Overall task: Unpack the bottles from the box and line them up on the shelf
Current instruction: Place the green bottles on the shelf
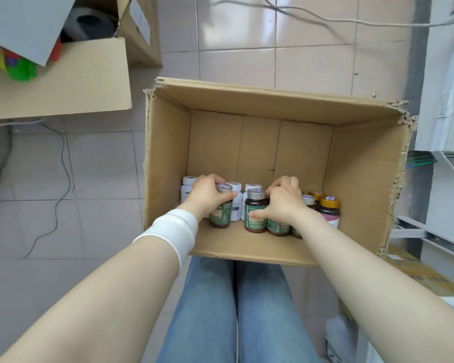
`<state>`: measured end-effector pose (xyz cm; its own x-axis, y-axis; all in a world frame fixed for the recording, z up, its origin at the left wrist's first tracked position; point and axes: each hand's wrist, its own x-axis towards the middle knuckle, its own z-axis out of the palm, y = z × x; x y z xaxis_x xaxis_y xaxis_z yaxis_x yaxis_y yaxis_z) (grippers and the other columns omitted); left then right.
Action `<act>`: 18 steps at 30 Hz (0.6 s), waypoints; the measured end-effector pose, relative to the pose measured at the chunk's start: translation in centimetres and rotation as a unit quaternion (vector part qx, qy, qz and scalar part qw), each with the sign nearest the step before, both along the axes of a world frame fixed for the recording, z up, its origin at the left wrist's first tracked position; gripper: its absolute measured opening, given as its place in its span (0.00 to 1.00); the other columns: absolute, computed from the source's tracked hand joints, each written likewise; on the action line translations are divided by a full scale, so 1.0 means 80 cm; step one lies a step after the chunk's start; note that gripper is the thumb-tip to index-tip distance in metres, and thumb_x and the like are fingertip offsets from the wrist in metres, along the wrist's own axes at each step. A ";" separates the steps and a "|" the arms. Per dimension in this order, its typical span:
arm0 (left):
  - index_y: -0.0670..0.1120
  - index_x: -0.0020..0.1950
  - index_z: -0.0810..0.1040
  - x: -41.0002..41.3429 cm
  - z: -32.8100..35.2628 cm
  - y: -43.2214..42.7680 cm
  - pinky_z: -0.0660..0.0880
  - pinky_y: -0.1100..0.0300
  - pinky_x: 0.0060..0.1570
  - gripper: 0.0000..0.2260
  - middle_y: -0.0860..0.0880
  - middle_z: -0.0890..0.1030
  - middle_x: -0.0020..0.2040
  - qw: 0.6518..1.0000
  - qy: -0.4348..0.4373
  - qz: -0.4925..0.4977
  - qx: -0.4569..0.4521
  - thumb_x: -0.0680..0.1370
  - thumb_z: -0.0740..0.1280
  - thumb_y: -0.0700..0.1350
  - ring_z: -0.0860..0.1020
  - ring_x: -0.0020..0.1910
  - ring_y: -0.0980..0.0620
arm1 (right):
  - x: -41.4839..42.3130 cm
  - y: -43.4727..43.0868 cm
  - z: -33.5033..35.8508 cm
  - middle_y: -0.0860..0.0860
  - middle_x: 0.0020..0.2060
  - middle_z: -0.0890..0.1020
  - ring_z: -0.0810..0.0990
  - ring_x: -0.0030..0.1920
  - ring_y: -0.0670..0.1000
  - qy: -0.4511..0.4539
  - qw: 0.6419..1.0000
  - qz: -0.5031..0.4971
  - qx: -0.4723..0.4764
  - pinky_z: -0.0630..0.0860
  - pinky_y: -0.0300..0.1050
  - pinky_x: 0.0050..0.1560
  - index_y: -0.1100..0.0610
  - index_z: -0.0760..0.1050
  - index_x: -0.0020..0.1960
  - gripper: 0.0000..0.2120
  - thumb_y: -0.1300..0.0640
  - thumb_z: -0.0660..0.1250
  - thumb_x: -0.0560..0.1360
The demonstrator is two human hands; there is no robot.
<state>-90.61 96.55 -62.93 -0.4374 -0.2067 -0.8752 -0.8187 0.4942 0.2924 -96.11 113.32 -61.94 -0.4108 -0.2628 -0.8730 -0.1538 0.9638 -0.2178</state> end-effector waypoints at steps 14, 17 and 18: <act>0.46 0.52 0.77 -0.009 0.121 -0.003 0.73 0.67 0.43 0.11 0.54 0.78 0.45 0.967 0.163 0.163 0.107 0.73 0.72 0.48 0.76 0.44 0.58 | 0.001 0.059 0.118 0.47 0.54 0.76 0.73 0.57 0.47 -0.027 0.910 -0.361 -0.199 0.67 0.41 0.55 0.52 0.69 0.55 0.23 0.56 0.77 0.66; 0.45 0.54 0.77 -0.018 0.166 0.015 0.75 0.62 0.47 0.12 0.50 0.79 0.46 0.941 0.171 0.249 0.150 0.75 0.70 0.49 0.78 0.46 0.53 | 0.015 0.075 0.171 0.49 0.53 0.76 0.74 0.55 0.49 -0.013 0.864 -0.445 -0.236 0.69 0.41 0.54 0.53 0.69 0.56 0.21 0.59 0.75 0.68; 0.45 0.54 0.77 -0.019 0.183 0.022 0.76 0.59 0.49 0.13 0.49 0.80 0.47 0.933 0.166 0.270 0.170 0.74 0.70 0.51 0.78 0.47 0.51 | 0.023 0.078 0.188 0.51 0.53 0.76 0.75 0.55 0.50 -0.010 0.846 -0.474 -0.246 0.70 0.42 0.54 0.54 0.68 0.57 0.21 0.60 0.74 0.69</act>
